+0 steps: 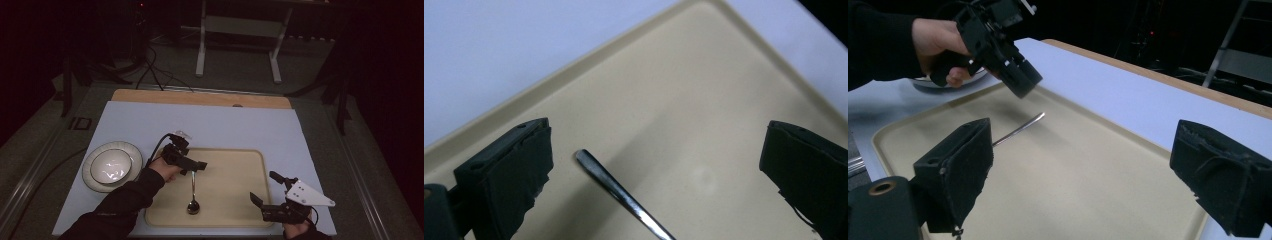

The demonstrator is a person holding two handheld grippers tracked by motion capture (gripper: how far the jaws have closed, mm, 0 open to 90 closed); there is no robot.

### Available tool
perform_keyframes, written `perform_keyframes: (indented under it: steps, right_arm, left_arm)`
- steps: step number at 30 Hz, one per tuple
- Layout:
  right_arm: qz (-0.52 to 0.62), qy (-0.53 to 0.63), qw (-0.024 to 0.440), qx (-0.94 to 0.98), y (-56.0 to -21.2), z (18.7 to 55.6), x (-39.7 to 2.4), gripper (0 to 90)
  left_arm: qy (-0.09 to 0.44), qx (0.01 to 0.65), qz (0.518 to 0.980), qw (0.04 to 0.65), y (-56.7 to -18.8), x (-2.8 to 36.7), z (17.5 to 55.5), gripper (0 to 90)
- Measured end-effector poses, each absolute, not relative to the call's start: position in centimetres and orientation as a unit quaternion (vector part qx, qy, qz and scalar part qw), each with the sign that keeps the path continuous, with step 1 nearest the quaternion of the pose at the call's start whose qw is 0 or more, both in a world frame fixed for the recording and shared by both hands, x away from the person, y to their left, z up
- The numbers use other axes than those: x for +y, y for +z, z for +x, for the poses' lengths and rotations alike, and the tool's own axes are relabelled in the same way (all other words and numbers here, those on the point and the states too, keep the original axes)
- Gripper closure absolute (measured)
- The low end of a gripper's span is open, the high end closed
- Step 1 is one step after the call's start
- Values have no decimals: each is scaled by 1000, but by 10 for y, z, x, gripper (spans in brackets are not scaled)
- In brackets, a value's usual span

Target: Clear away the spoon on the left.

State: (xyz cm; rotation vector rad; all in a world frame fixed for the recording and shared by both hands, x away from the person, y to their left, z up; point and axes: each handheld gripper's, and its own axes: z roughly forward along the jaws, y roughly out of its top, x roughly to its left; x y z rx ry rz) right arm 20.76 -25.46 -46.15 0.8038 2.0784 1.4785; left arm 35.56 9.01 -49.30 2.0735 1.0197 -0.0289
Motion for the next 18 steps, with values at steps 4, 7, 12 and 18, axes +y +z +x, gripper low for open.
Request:
perform_keyframes:
  steps: [4, 7, 12, 18]
  right_arm:
    - [292, 538, 231, 756, -462, 208, -255, 104]
    - [292, 538, 231, 756, -462, 207, -255, 104]
    - [293, 537, 231, 757, -462, 208, -255, 104]
    - [292, 536, 232, 757, -462, 208, -254, 104]
  left_arm:
    - [-4, 418, 816, 400, -489, 97, 355, 16]
    - [-1, 425, 814, 395, -488, 102, 353, 16]
    - [14, 416, 822, 389, -484, 104, 344, 16]
    - [18, 390, 825, 410, -475, 108, 325, 16]
